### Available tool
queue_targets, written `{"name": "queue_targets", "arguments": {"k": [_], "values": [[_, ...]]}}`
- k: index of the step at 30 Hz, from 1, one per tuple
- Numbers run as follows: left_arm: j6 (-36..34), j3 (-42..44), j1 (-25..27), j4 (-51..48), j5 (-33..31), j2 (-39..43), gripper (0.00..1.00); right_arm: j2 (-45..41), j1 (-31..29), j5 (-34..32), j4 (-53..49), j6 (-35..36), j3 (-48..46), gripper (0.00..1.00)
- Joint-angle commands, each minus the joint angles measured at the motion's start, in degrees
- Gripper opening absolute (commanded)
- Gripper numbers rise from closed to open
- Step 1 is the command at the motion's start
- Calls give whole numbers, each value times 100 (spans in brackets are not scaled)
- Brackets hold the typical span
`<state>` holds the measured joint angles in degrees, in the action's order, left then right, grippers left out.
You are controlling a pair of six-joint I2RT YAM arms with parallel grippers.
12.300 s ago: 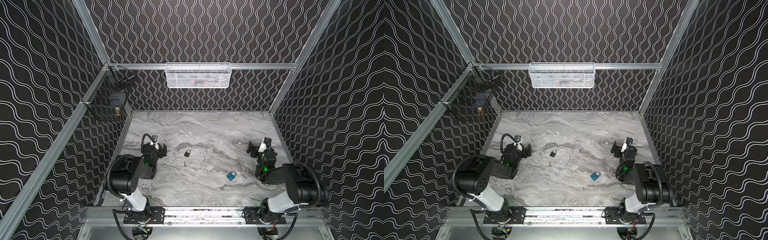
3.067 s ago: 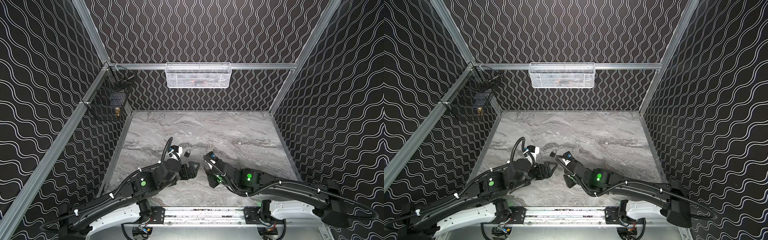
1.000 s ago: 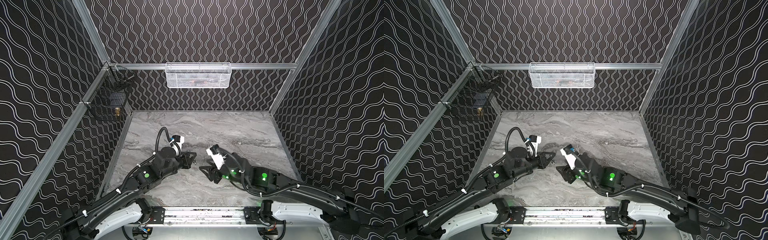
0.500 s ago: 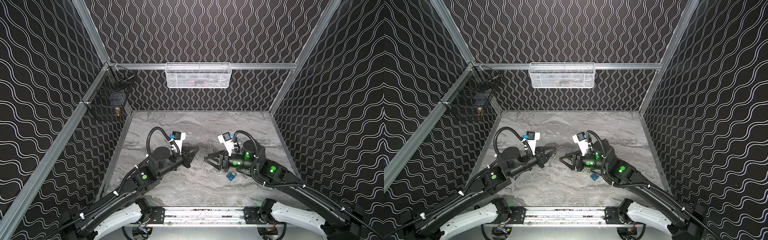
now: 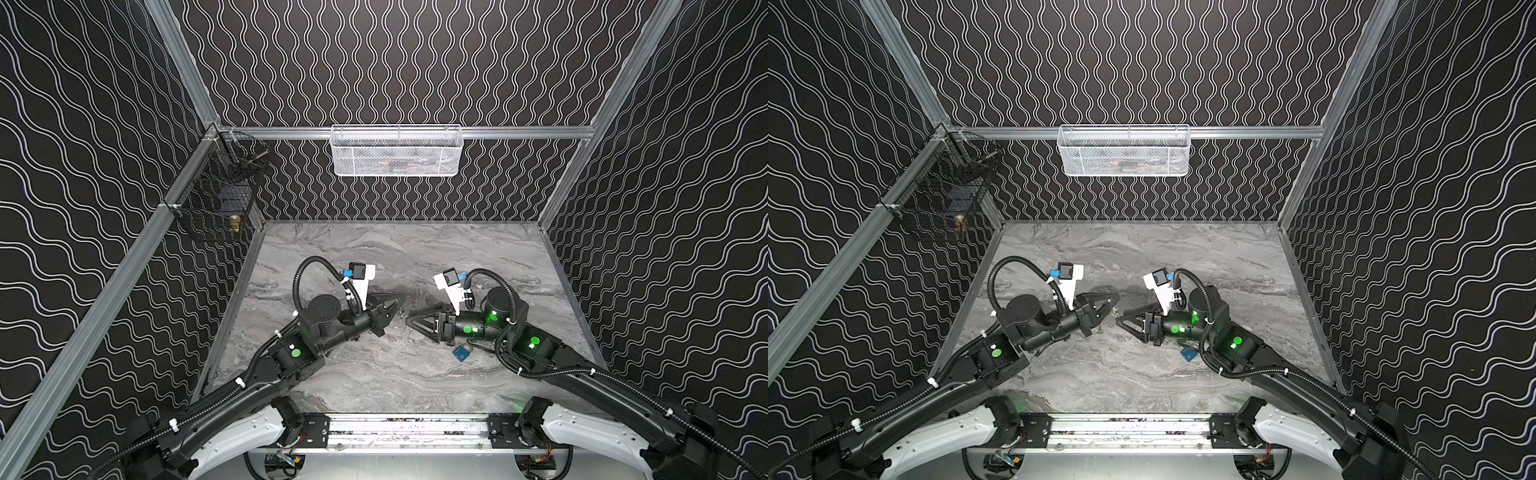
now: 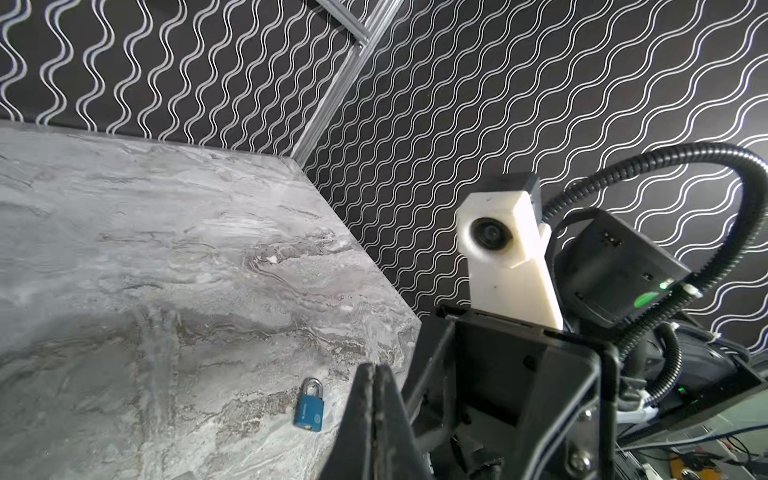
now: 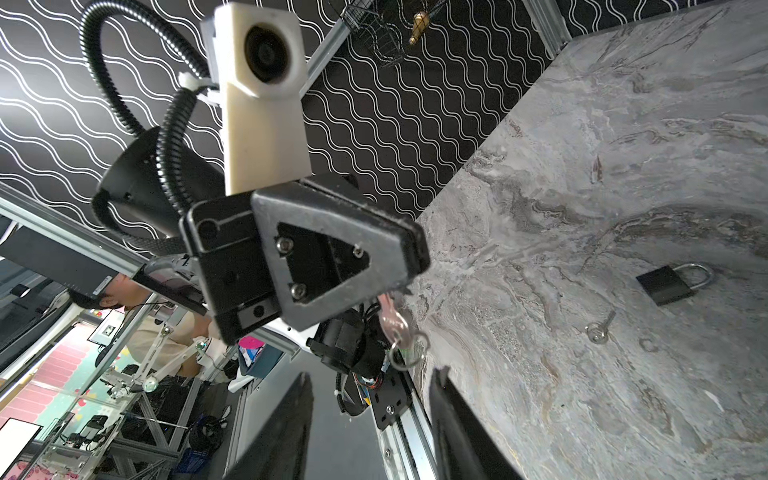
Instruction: Unlock with the key
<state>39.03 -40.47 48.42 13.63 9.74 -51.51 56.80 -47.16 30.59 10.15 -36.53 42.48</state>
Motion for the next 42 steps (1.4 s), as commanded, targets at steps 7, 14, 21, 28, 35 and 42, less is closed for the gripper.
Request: {"name": "queue_targets", "arguments": {"k": [7, 14, 21, 28, 35, 42], "values": [[252, 115, -8, 990, 298, -92, 0, 221, 48, 387, 385, -44, 364, 40], [257, 72, -8, 960, 274, -14, 0, 217, 141, 551, 588, -184, 309, 34], [147, 13, -8, 842, 204, -31, 0, 354, 295, 851, 955, -428, 199, 26], [133, -14, -8, 825, 217, -88, 0, 462, 302, 961, 1194, -534, 131, 20], [175, 3, -4, 871, 254, -97, 0, 443, 342, 960, 1136, -479, 142, 9], [127, -80, -8, 779, 274, -134, 0, 339, 423, 866, 950, -421, 176, 0]]}}
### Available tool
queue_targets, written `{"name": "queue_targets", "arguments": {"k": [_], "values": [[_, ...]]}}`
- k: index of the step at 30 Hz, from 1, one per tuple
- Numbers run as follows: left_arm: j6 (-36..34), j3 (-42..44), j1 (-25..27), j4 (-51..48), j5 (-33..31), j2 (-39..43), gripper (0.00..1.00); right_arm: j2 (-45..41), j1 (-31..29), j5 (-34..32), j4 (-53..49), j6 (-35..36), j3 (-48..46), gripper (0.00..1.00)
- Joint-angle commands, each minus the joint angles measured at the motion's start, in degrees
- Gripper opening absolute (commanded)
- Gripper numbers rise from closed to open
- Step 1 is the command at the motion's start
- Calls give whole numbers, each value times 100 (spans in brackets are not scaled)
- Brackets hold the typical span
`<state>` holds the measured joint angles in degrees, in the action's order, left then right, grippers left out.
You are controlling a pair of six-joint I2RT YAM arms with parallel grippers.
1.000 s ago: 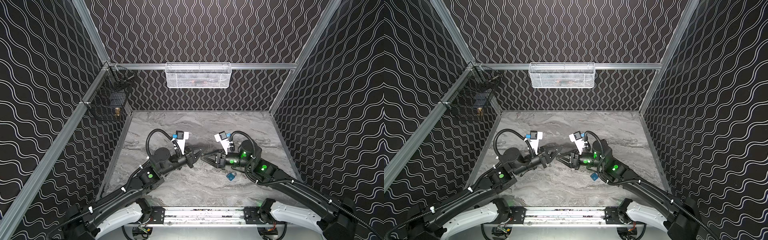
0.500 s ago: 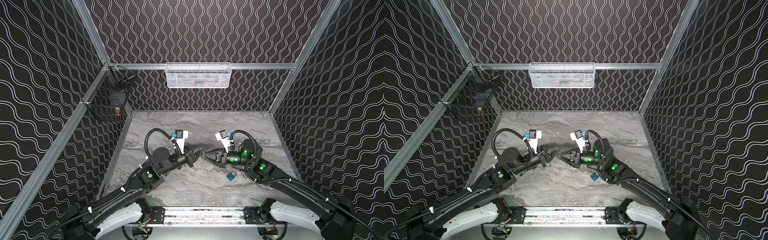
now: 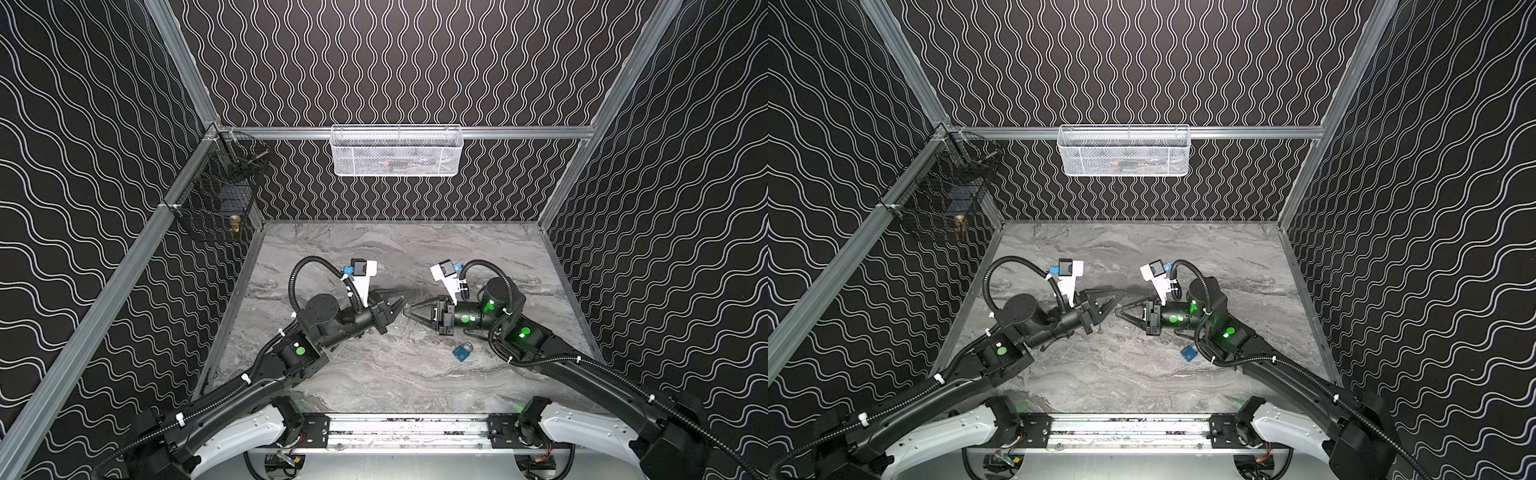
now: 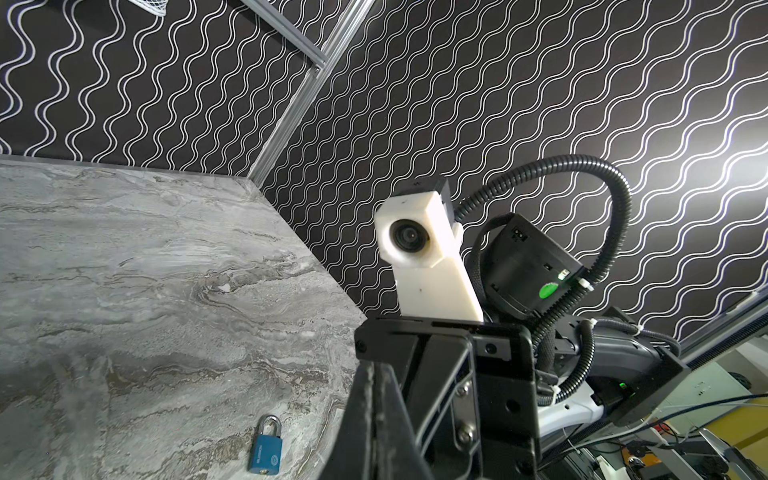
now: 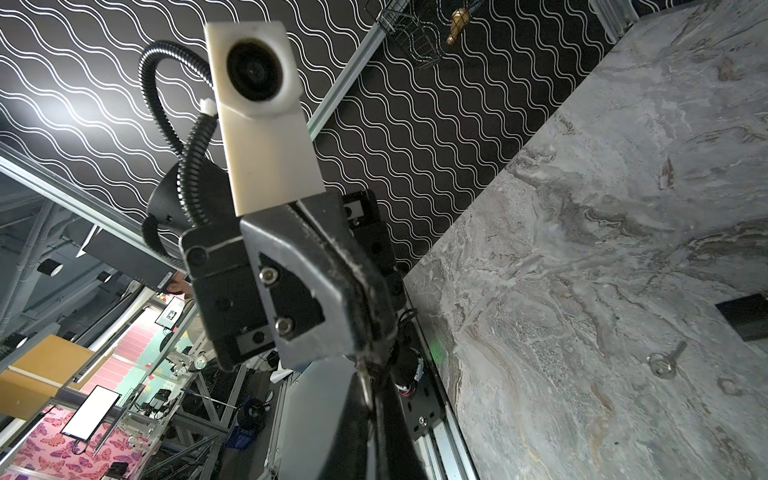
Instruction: Unlock with the key
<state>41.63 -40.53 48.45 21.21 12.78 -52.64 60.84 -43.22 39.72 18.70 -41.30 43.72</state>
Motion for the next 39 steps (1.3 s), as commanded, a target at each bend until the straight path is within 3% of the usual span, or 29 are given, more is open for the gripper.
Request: {"name": "queue_targets", "arguments": {"k": [1, 2, 5, 8, 10, 20, 25, 34, 39], "values": [[-145, -122, -11, -29, -8, -44, 0, -84, 48, -65, 21, 84, 71, 0], [-139, -158, -11, -61, 14, -69, 4, -112, 54, -91, -82, 128, 100, 0], [-152, -284, -11, -196, 22, -137, 40, -199, 133, -173, -455, 280, 185, 0], [-189, -407, -11, -367, -64, -131, 58, -345, 271, -233, -806, 385, 196, 0], [-255, -521, -11, -647, -246, -102, 63, -397, 414, -376, -1262, 473, 270, 0], [-245, -1160, 91, -2698, -824, -415, 75, -573, 1472, -635, -3234, 944, 557, 0], [-494, -1523, 797, -3541, -1545, -893, 76, -520, 2143, -688, -3844, 1000, 500, 0], [-832, -2069, 1689, -4154, -2003, -2062, 76, -253, 3073, -697, -4437, 951, 384, 0], [-1041, -2484, 2171, -4336, -2325, -2876, 76, -158, 3650, -360, -4421, 932, 247, 0]]}}
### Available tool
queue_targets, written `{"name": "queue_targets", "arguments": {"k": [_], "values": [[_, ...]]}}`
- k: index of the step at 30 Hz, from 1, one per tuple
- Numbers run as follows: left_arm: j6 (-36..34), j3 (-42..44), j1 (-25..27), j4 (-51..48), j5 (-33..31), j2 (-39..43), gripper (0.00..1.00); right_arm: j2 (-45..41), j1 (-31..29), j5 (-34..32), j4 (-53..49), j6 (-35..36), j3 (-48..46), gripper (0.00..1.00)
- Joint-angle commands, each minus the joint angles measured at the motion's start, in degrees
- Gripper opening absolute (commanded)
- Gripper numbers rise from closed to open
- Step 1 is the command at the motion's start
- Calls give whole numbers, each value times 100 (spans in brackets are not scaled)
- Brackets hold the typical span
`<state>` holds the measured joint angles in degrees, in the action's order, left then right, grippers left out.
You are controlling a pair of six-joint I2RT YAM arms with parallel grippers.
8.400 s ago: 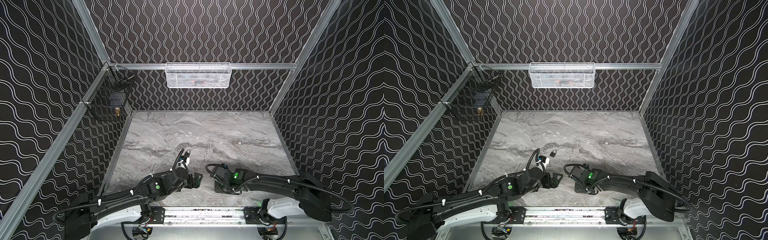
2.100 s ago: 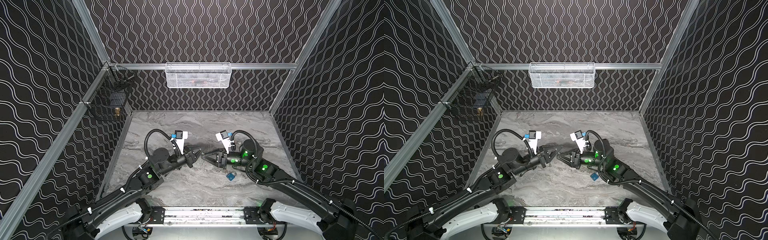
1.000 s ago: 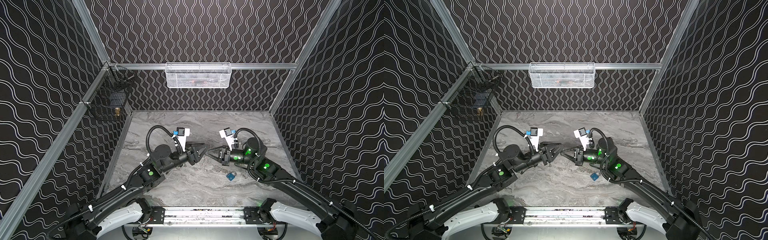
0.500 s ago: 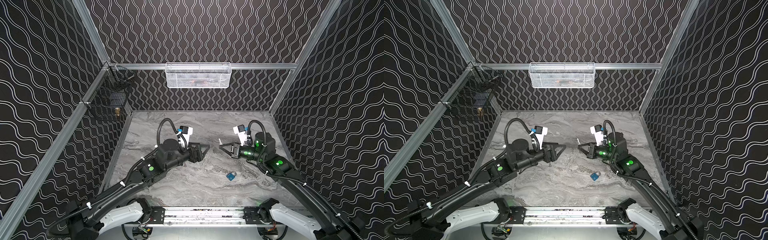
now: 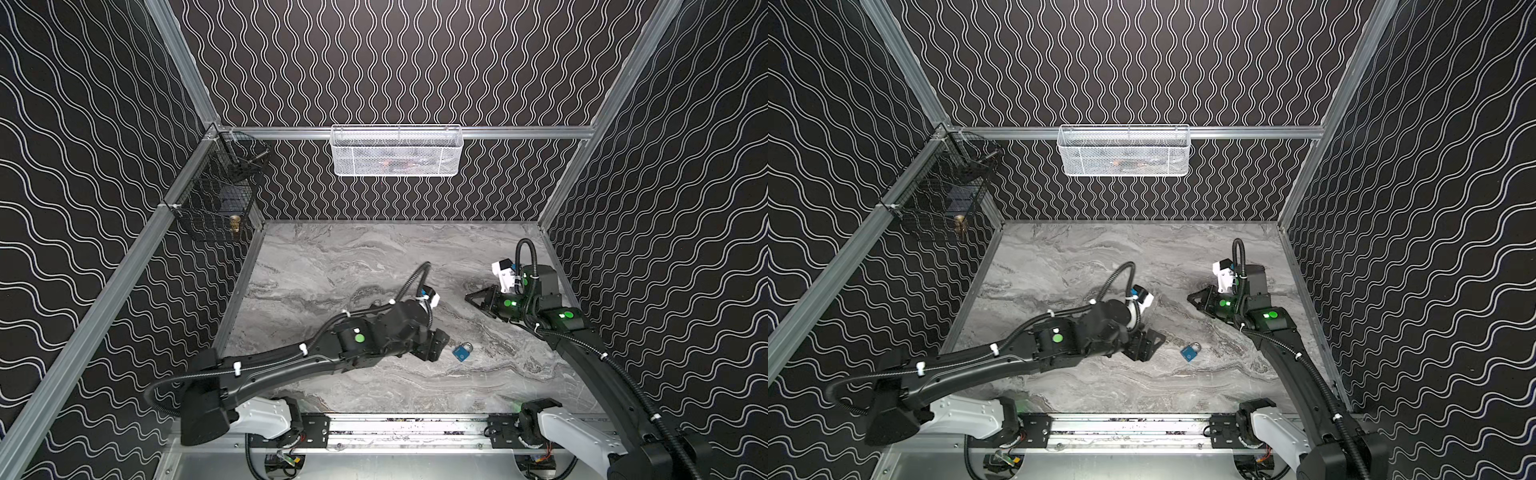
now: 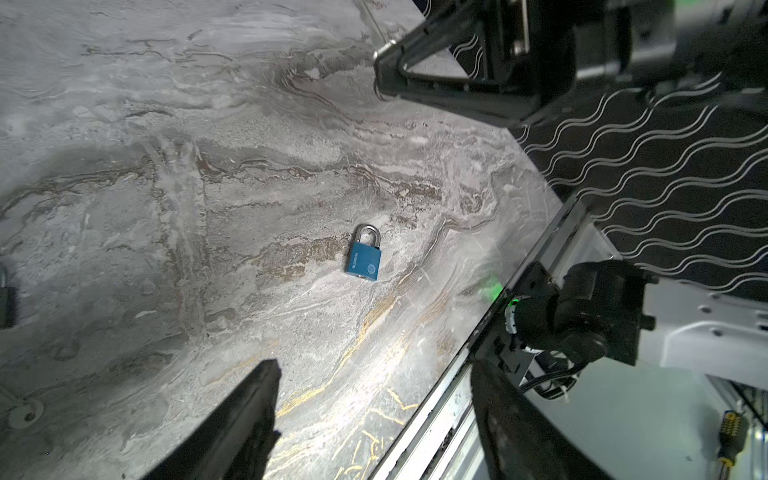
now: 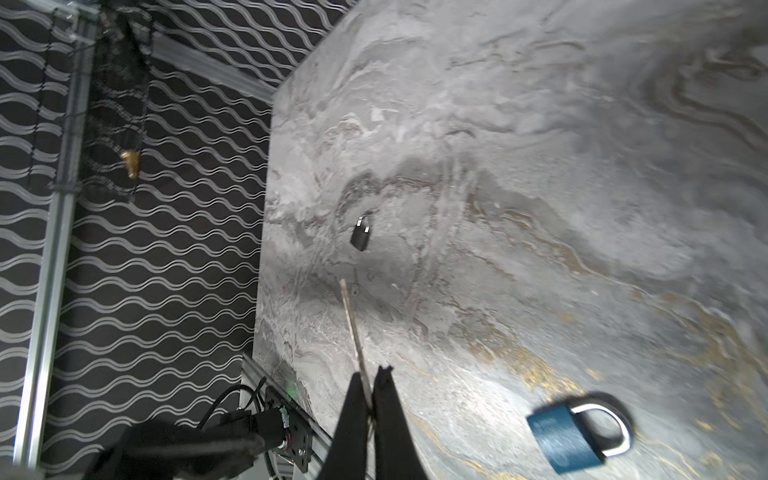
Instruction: Unlock with the key
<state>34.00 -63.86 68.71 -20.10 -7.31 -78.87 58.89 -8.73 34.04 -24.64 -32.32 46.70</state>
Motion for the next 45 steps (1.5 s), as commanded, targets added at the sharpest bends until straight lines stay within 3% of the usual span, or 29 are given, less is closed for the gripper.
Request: {"name": "queue_targets", "arguments": {"k": [1, 14, 24, 31, 45], "values": [[-304, -215, 222, -205, -375, -413, 76, 57, 299, 223, -97, 24, -55, 0], [-816, -1683, 661, -633, -623, -2802, 77, 276, 878, 192, -192, -73, 114, 0], [-414, -2996, 646, -1513, -904, -4296, 77, 328, 1026, 264, -214, 106, 137, 0], [96, -3389, 409, -1798, -666, -4843, 76, 434, 1188, 380, -210, 159, 164, 0], [134, -3857, 329, -1912, -428, -5344, 67, 431, 1269, 498, -208, 233, 96, 0]]}}
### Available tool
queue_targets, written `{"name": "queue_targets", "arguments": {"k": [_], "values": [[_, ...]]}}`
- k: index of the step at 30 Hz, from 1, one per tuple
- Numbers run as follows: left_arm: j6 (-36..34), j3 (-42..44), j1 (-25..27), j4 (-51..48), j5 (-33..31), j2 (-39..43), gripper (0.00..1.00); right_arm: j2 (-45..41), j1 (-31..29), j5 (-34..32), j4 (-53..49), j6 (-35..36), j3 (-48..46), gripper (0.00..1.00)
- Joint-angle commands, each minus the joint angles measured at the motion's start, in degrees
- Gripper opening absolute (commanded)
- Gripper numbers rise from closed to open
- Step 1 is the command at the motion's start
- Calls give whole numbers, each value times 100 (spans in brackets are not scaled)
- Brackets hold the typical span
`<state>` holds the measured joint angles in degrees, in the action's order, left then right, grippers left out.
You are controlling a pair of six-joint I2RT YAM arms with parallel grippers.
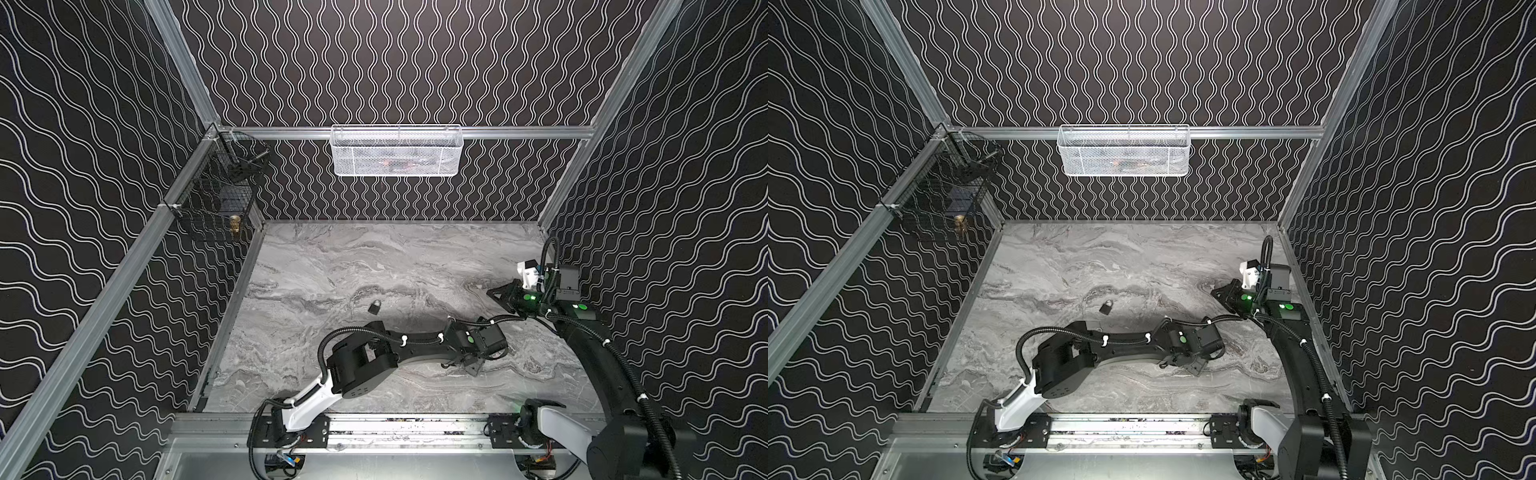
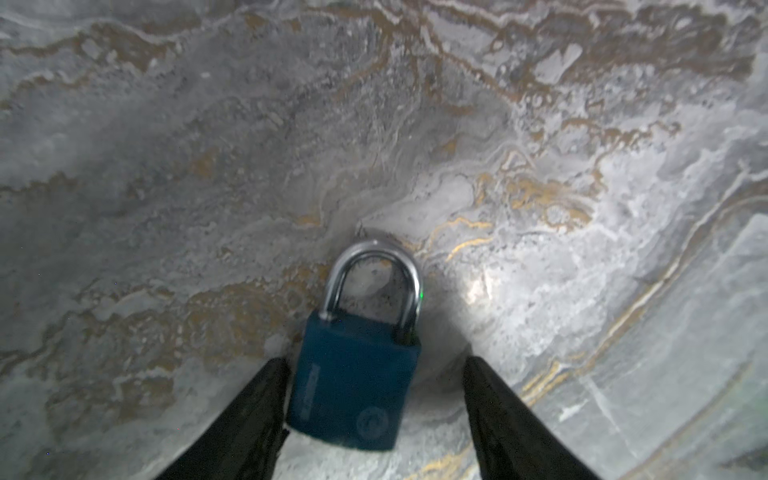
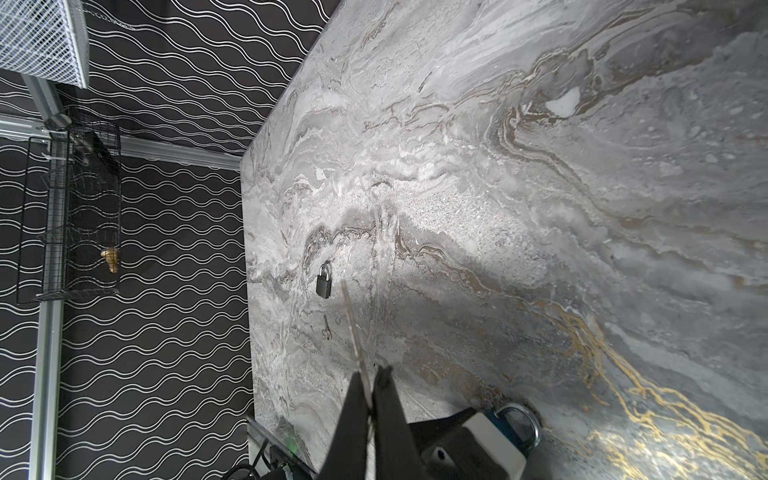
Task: Unlock with the key
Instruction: 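Lower the left gripper onto the blue padlock and close on its body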
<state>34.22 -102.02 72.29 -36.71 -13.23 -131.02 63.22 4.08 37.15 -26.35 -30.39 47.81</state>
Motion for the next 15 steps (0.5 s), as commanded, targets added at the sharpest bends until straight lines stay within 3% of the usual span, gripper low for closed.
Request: {"name": "queue_targets", "arguments": {"k": [1, 15], "values": [[146, -46, -39, -288, 138, -134, 66, -3, -12, 201, -32, 34, -23, 0], [322, -96, -128, -549, 39, -194, 48, -3, -11, 309, -46, 52, -35, 0]]}}
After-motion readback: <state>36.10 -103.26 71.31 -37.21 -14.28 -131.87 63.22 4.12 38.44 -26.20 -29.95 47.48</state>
